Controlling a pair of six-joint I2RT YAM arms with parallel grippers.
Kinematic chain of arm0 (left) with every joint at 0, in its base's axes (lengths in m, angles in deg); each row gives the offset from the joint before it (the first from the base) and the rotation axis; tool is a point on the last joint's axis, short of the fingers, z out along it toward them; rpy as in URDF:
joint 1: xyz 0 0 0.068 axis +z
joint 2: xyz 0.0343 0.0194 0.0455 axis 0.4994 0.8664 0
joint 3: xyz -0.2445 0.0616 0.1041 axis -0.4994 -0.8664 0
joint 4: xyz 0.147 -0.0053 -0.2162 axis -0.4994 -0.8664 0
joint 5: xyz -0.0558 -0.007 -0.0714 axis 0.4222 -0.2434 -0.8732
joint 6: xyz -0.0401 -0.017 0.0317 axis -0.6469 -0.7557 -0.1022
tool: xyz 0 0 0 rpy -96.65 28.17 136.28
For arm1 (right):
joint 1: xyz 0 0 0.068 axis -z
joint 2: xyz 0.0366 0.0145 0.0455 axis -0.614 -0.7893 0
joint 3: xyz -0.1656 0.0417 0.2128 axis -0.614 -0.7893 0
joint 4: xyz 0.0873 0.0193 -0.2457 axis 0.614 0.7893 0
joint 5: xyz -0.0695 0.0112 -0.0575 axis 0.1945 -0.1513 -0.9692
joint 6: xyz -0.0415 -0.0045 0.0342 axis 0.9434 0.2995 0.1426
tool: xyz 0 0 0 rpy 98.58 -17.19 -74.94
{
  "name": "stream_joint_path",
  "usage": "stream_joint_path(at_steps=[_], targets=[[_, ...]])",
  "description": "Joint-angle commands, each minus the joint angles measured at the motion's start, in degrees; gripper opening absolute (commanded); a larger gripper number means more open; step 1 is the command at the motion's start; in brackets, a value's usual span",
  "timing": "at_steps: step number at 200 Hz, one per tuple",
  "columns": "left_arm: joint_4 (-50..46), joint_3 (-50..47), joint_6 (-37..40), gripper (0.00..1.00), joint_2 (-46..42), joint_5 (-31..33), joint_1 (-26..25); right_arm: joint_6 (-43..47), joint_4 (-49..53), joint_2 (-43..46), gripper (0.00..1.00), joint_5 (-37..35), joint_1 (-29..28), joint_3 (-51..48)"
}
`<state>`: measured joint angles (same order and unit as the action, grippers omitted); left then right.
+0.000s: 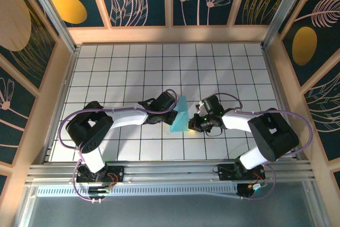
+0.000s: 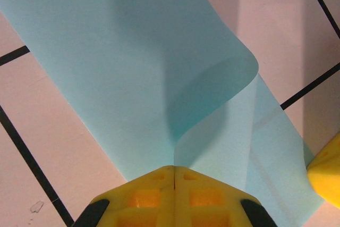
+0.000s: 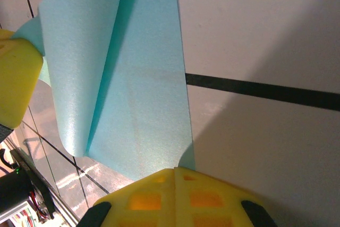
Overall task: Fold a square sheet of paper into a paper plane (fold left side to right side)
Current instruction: Fold the triangle a second time at the center of the table.
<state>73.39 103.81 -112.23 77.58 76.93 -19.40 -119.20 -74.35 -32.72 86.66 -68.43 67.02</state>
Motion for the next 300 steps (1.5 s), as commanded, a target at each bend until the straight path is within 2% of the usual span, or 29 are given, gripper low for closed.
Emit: stream_joint_path(at_steps=[1, 133, 191, 277, 300], targets=[[-0.10, -0.03, 0.62, 0.00, 1.26, 0.62, 0.50, 0.93, 5.73, -3.00, 0.00, -5.73, -0.48, -1.01], [0.58, 0.20, 0.66, 0.00, 3.11, 1.98, 0.50, 1.10, 6.00, -3.07, 0.00, -5.73, -0.48, -0.80], [1.53, -0.67, 0.28, 0.00, 3.77, 0.68, 0.50, 1.22, 6.02, -2.71, 0.00, -5.15, -0.48, -0.57], [1.46, -1.75, 0.09, 0.00, 4.58, -0.26, 0.50, -0.40, 6.09, 7.77, 0.00, -0.01, 1.05, 2.56], [1.37, -1.76, 0.06, 0.00, 4.56, -0.26, 0.48, -3.13, 1.81, 8.97, 0.00, 0.95, 1.23, 3.20]])
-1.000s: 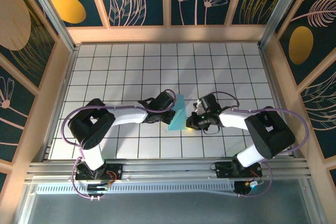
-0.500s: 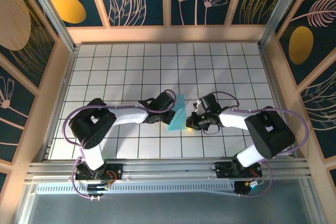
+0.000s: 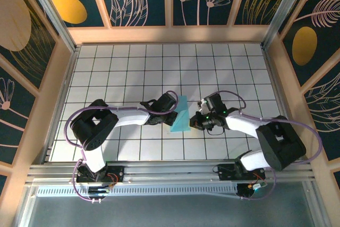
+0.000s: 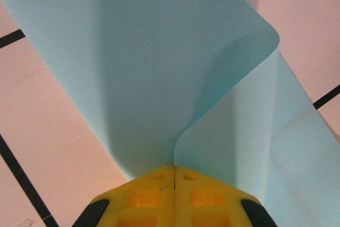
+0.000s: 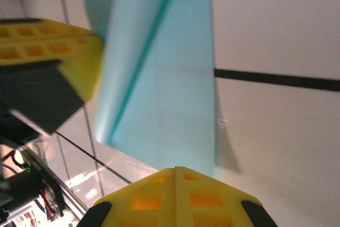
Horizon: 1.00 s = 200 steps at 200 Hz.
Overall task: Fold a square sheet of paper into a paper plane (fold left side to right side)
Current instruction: Fold the triangle a second time at the center of the table.
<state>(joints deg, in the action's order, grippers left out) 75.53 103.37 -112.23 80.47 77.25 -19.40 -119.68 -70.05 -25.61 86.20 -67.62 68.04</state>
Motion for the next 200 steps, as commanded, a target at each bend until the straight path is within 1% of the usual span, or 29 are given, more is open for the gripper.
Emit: stream_joint_path(at_steps=[1, 39, 53, 73, 115, 200], targets=[[-0.77, -1.31, 0.04, 0.00, 1.68, -0.59, 0.49, -2.82, -2.78, 1.83, 0.00, 1.50, 0.40, 2.22], [-0.77, -1.15, -0.04, 0.00, 1.77, -0.83, 0.46, -7.12, -11.67, -3.75, 0.00, 2.42, -0.95, 4.63], [-0.68, -1.21, -0.15, 0.00, 1.83, -1.07, 0.50, -7.64, -13.18, -6.54, 0.00, 1.96, -1.29, 6.33], [-0.68, -1.14, -0.24, 0.00, 1.83, -1.03, 0.50, -7.32, -13.73, -10.01, 0.00, 1.59, -3.24, 8.37], [-0.72, -1.31, -0.05, 0.00, 1.75, -1.04, 0.50, -7.21, -14.84, -14.21, 0.00, 1.28, -4.36, 9.38], [-0.95, -0.82, 0.19, 0.00, 1.98, -1.11, 0.49, -6.15, -12.76, -16.40, 0.00, -1.36, -4.63, 7.72]])
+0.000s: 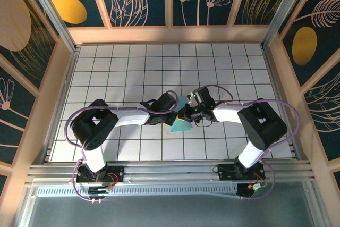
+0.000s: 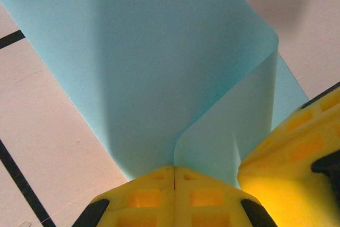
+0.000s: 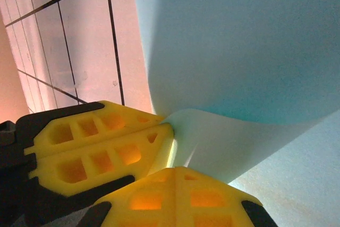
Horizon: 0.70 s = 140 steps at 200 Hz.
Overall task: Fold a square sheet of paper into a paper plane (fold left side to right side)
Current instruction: Fold the triangle a second time at the center of the table.
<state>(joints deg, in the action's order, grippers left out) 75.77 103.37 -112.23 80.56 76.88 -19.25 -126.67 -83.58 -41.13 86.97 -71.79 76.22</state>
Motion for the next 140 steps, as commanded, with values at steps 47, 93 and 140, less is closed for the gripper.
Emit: stream_joint_path(at_steps=[47, 93, 140], targets=[[-1.35, -0.77, -0.01, 0.00, 1.72, -0.62, 0.34, 1.51, 1.61, -1.75, 0.00, -3.44, -0.47, -0.81], [-1.76, -0.53, -0.07, 0.02, 1.73, -0.04, 0.34, 1.87, 2.20, -2.08, 0.00, -4.27, -0.44, -1.14], [-1.80, -0.57, -0.33, 0.07, 1.41, 0.47, 0.34, 1.95, 1.87, -2.42, 0.00, -4.72, -0.43, -2.20]])
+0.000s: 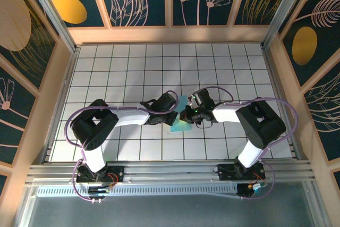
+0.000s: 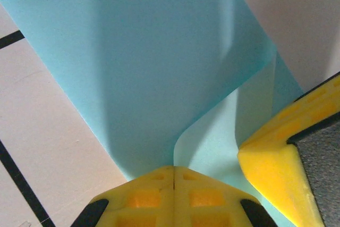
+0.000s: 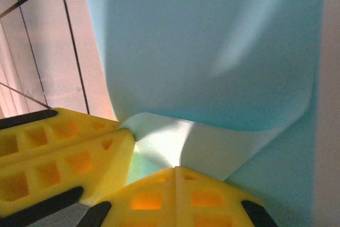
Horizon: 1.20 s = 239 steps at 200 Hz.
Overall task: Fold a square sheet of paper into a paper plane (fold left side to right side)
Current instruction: Fold the triangle a second time at the center of the table.
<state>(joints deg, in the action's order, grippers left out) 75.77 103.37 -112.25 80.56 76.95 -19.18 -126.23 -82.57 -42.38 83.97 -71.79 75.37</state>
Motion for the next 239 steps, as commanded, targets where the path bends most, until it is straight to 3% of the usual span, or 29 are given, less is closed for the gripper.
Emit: stream_joint_path(at_steps=[1, 48, 103, 124, 159, 194, 239], targets=[[-1.80, -0.63, -0.31, 0.07, 1.42, 0.46, 0.28, 1.53, 0.86, -1.15, 0.00, -1.77, -0.40, -1.36], [-1.79, -0.30, -1.40, 0.10, -0.24, 1.41, 0.28, 1.39, 0.85, -1.43, 0.00, -2.07, -0.43, -2.22], [-5.90, 3.69, -3.18, 0.31, -8.26, 4.79, 0.27, 1.34, 0.50, -1.28, 0.00, -2.08, -0.45, -3.29], [-8.40, 4.07, -4.09, 0.33, -11.47, 4.56, 0.28, 1.32, 0.32, -1.14, 0.00, -1.98, -0.42, -3.32], [-7.04, -0.92, -9.41, 0.29, -16.09, -5.18, 0.28, 1.41, 0.02, -1.23, 0.00, -1.79, -0.41, -3.21], [3.89, -9.15, -20.16, 0.24, -17.89, -16.82, 0.28, 1.64, 0.23, -1.16, 0.00, -1.79, -0.45, -3.39], [9.68, -10.76, -24.60, 0.18, -13.29, -19.97, 0.28, 1.89, 0.58, -1.55, 0.00, -1.64, -0.48, -3.57]])
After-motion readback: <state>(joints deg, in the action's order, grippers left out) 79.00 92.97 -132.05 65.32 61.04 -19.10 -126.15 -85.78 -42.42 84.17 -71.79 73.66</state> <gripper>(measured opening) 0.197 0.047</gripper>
